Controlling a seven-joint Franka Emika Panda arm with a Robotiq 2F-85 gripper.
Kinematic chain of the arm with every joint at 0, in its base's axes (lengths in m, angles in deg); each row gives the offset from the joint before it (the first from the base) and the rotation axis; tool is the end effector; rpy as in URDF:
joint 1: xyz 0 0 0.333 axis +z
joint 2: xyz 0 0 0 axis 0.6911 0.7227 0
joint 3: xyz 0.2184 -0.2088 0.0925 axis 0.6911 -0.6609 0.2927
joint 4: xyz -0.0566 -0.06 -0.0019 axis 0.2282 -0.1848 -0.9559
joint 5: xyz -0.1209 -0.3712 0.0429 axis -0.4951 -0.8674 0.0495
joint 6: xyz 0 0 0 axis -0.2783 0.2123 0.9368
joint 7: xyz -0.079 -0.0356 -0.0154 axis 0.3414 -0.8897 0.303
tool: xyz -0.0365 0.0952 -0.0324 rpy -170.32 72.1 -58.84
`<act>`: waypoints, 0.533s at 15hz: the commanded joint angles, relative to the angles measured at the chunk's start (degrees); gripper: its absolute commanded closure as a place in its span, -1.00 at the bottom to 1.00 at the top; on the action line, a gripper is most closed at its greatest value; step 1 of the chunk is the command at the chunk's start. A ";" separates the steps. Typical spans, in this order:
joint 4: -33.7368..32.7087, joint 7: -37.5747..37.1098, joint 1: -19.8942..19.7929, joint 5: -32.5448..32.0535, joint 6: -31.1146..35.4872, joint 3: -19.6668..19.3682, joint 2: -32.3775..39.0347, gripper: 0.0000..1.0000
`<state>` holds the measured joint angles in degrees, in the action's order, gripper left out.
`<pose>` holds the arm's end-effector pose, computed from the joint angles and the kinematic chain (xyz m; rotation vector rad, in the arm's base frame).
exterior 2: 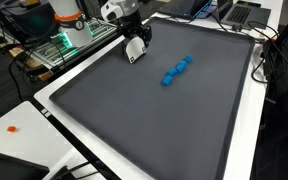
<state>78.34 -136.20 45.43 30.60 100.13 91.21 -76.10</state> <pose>0.4092 0.0152 0.2495 -2.2183 1.8448 0.1743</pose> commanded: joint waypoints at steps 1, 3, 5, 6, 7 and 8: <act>-0.18 1.42 -0.87 -5.31 -5.74 -0.85 -4.45 -0.99; -1.20 3.50 -0.96 -7.30 -9.51 -1.19 -6.05 -1.00; -2.54 6.49 -0.96 -8.38 -13.01 -1.44 -7.30 -1.00; -3.40 8.59 -0.94 -9.03 -14.76 -1.52 -7.85 -1.00; -4.40 11.49 -0.75 -9.11 -16.28 -1.60 -8.29 -1.00; -5.35 13.99 -0.80 -10.20 -17.69 -1.53 -8.59 -1.00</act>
<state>74.68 -128.19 44.81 22.91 87.17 90.20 -82.64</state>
